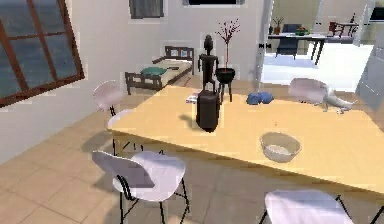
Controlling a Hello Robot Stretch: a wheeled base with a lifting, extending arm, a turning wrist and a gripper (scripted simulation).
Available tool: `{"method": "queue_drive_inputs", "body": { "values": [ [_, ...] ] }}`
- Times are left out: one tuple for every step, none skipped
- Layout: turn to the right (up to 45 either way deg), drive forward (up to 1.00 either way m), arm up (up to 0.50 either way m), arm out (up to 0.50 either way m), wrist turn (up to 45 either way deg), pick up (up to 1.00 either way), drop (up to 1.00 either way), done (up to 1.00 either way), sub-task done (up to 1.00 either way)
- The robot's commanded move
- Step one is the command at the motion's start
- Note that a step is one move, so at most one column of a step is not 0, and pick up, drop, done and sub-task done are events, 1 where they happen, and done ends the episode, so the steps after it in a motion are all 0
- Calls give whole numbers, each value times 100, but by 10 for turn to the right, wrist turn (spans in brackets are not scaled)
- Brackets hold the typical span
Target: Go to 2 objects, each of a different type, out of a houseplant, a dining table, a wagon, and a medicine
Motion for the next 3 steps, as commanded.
{"method": "queue_drive_inputs", "body": {
  "values": [
    [0, 45, 0, 0, 0, 0, 0, 0, 0],
    [120, 0, 0, 0, 0, 0, 0, 0, 0],
    [0, 0, 0, 0, 0, 0, 0, 100, 0]
  ]
}}
